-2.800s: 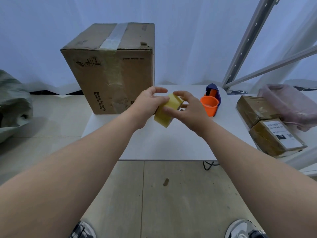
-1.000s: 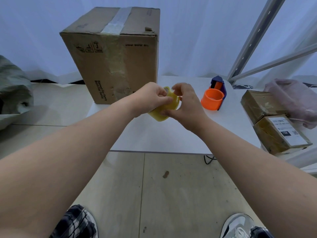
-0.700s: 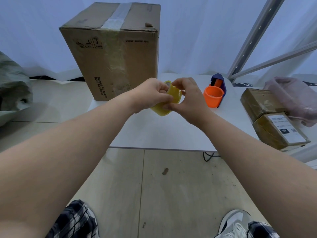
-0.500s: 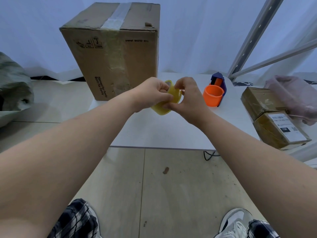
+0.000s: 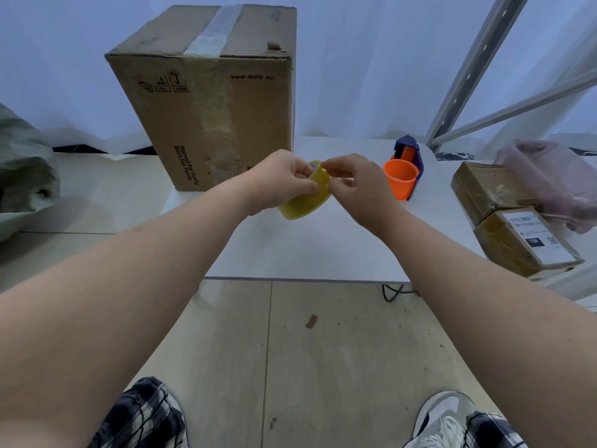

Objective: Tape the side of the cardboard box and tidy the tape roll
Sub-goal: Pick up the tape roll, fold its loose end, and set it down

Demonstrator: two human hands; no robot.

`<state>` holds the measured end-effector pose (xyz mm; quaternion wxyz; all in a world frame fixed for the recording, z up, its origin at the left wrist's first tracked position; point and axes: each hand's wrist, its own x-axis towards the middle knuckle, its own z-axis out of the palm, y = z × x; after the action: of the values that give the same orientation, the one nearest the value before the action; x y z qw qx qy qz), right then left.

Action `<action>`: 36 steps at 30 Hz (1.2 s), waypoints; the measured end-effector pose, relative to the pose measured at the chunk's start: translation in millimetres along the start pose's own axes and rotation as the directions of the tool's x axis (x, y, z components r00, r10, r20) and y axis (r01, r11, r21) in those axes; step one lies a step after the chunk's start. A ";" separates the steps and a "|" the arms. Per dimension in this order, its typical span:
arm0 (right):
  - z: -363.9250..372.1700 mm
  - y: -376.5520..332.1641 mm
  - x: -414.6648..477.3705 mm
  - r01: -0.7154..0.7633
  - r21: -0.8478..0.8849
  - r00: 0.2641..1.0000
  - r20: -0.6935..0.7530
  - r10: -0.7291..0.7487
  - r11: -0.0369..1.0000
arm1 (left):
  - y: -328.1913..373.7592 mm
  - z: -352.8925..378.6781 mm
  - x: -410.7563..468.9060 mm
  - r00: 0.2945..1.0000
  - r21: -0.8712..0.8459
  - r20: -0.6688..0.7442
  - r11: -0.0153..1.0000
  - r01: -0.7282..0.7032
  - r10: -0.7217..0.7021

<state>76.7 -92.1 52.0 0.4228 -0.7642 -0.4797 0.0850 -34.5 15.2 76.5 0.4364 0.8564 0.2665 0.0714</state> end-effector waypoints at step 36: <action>-2.0 2.2 1.3 0.007 -0.056 0.987 -0.157 -0.016 0.998 | 1.0 -1.6 -1.3 0.998 0.015 0.035 0.999 -0.045 0.045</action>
<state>79.9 -92.6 52.0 0.4386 -0.7771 -0.4513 0.0087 -35.8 15.1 78.4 0.4326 0.8666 0.2401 0.0645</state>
